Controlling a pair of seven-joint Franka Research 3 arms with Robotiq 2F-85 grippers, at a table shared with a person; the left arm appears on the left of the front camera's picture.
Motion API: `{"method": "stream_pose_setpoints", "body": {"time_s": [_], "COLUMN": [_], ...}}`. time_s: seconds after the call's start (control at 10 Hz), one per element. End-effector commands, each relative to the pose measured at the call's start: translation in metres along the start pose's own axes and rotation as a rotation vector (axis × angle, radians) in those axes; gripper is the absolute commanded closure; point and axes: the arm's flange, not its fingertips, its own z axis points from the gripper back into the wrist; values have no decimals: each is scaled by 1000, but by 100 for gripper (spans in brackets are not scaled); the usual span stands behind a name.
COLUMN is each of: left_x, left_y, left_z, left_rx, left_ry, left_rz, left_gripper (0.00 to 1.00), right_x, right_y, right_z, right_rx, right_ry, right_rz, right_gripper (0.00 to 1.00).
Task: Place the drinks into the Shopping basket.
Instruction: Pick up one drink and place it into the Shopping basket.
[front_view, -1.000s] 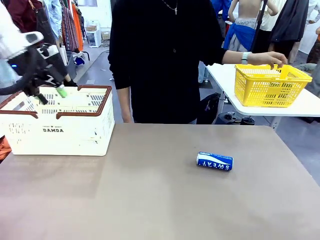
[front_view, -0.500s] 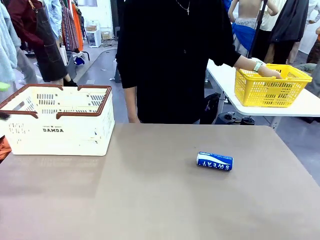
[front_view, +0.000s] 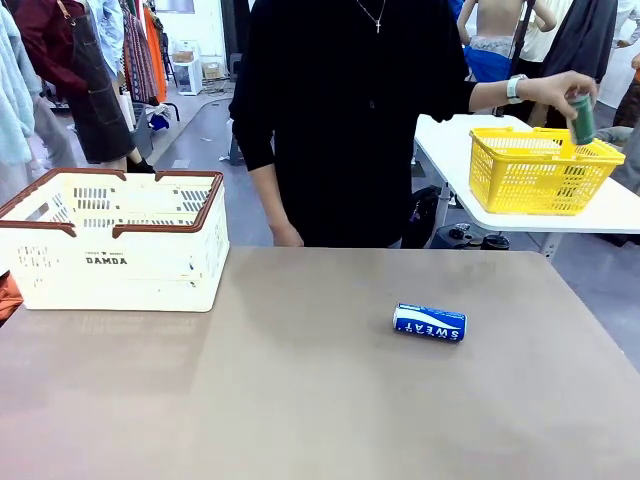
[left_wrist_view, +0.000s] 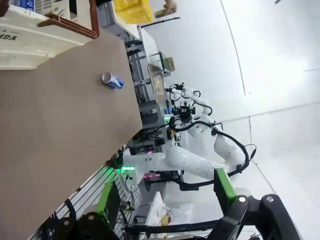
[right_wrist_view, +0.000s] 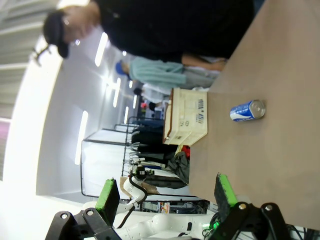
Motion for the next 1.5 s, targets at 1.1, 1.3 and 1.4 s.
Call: {"method": "stream_pose_setpoints", "body": {"time_s": [1.1, 1.3, 1.4], "left_x": [3, 3, 3], "left_y": [-13, -13, -13], "left_z": [-2, -2, -2], "left_rx": [3, 3, 3], "left_ry": [6, 6, 6], "left_rz": [7, 7, 7], "left_gripper": [0, 0, 0], "right_x": [-6, -7, -6], "right_y": [32, 74, 82], "right_z": [-29, -115, -160], "right_rx": [-190, -479, -634], "right_ry": [37, 241, 326], "right_rz": [119, 309, 388], "right_gripper": [0, 0, 0]}}
